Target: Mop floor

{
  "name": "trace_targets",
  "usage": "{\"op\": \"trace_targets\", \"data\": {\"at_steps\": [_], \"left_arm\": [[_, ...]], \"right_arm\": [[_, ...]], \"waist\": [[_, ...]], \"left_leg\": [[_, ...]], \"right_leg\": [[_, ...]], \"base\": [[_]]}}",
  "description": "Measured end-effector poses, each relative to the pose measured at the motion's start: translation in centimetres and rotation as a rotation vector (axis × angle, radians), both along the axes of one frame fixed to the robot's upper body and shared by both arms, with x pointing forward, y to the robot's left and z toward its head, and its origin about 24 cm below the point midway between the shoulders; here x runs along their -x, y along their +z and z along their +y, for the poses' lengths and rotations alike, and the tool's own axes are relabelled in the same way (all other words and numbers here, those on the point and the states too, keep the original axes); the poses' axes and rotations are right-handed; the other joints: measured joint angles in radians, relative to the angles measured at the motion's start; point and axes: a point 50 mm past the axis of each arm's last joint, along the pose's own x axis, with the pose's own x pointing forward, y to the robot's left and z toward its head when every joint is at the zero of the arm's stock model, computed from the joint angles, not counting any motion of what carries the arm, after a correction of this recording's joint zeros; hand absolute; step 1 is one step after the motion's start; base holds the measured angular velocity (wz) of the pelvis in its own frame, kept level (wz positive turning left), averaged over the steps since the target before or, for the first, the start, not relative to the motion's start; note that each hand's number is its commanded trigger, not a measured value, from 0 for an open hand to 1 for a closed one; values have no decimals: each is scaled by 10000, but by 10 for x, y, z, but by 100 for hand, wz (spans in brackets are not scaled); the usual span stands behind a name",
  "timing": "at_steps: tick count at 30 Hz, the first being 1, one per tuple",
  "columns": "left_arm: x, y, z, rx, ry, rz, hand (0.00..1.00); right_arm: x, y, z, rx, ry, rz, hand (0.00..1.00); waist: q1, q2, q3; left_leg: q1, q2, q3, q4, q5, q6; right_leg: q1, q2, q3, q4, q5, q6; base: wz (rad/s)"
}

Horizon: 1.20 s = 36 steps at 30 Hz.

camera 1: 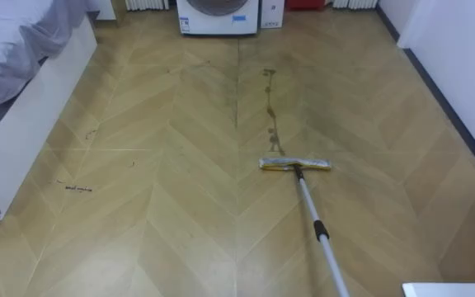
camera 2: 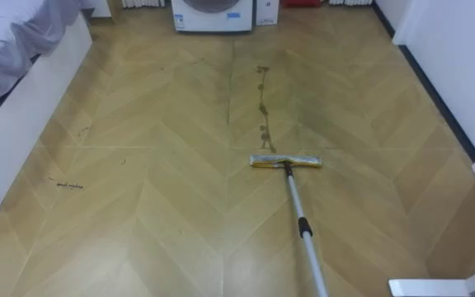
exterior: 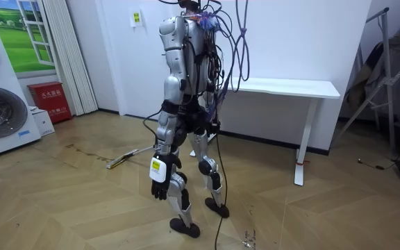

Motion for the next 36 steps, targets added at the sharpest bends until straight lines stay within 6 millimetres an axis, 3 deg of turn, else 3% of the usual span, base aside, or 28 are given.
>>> {"op": "trace_targets", "data": {"at_steps": [14,20,22,28,30,34,36], "left_arm": [[1,0,0,40,76,72,0],[-12,-1,1,21,-75,-180,0],[-14,-1,1,25,-118,-203,0],[-28,-1,1,24,-296,-503,0],[-35,0,1,8,-348,-657,0],[-52,-1,-2,27,-838,-1014,0],[-57,0,-2,-128,-955,-1154,0]], "right_arm": [[1,0,0,-5,28,5,100],[-8,1,-2,71,41,-153,100],[-10,1,-3,111,68,-166,100],[-24,1,-2,228,-66,-548,100],[-24,0,-2,211,-185,-580,100],[-29,1,-2,479,-110,-727,100],[-31,1,-3,623,-186,-792,100]], "waist": [[28,33,2],[23,-15,-35],[22,-16,-5],[11,-3,-16],[10,-38,35],[-11,125,23],[-16,144,70]], "left_leg": [[-61,10,-60,152,-95,-53],[-699,57,-65,484,-69,-37],[-819,48,-66,588,-110,-20],[-1524,36,-176,812,-133,17],[-1658,31,-231,835,-133,16],[-2314,65,-472,1007,-75,-3],[-2580,70,-521,1110,-52,-3]], "right_leg": [[24,22,-3,10,-13,-6],[-466,93,-53,52,-109,-92],[-510,91,-65,39,-125,-79],[-1258,80,-29,374,-194,-58],[-1396,85,-89,448,-193,-59],[-2243,92,-110,1182,-228,-106],[-2661,53,-41,1625,-331,-188]], "base": [[1],[4],[0],[4],[7],[14],[12]]}}
